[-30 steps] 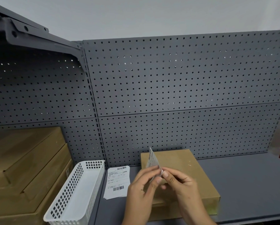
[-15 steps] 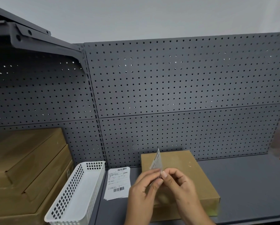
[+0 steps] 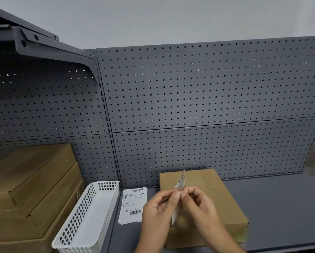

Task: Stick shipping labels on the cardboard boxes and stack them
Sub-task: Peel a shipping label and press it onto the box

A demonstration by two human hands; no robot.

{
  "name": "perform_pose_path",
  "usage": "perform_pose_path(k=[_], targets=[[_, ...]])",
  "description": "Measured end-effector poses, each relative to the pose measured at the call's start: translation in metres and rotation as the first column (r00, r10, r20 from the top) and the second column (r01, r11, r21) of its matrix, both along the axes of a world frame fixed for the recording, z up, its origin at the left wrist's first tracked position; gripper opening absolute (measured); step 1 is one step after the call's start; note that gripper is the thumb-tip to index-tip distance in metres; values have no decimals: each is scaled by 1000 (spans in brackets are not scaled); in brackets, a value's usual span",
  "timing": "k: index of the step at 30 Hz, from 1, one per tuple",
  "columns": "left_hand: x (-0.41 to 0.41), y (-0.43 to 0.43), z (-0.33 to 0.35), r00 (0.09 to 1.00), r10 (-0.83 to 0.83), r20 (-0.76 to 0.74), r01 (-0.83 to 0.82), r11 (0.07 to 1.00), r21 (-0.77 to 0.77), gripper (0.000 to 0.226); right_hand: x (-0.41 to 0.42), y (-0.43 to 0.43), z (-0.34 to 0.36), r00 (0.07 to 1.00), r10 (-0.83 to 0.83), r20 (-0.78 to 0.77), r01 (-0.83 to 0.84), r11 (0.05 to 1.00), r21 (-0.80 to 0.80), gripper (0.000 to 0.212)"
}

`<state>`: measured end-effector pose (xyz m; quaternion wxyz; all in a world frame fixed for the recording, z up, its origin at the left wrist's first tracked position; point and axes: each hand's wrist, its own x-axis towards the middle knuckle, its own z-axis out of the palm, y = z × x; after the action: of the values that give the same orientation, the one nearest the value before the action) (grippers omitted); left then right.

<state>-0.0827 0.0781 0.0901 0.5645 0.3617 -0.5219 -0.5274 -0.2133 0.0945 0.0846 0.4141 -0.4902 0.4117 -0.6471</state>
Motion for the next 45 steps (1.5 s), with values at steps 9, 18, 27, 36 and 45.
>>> perform_pose_path(k=[9, 18, 27, 36, 45], targets=[[0, -6, -8, 990, 86, 111, -93, 994, 60, 20, -2, -3, -11, 997, -57, -46, 60, 996, 61, 14], [0, -8, -7, 996, 83, 10, -84, 985, 154, 21, -26, 5, -6, 973, -93, 209, 65, 988, 139, 13], [-11, -7, -9, 994, 70, 86, -76, 995, 63, 28, -15, -5, -9, 998, -58, -28, 60, 995, 82, 49], [-9, -13, -9, 998, 42, 49, -47, 994, 101, 8, -22, -9, -1, 996, 10, -86, -4, 997, 74, 28], [22, -34, -8, 980, 188, -72, -163, 952, 258, 14, -64, -5, -5, 989, -106, 107, 79, 969, 233, 29]])
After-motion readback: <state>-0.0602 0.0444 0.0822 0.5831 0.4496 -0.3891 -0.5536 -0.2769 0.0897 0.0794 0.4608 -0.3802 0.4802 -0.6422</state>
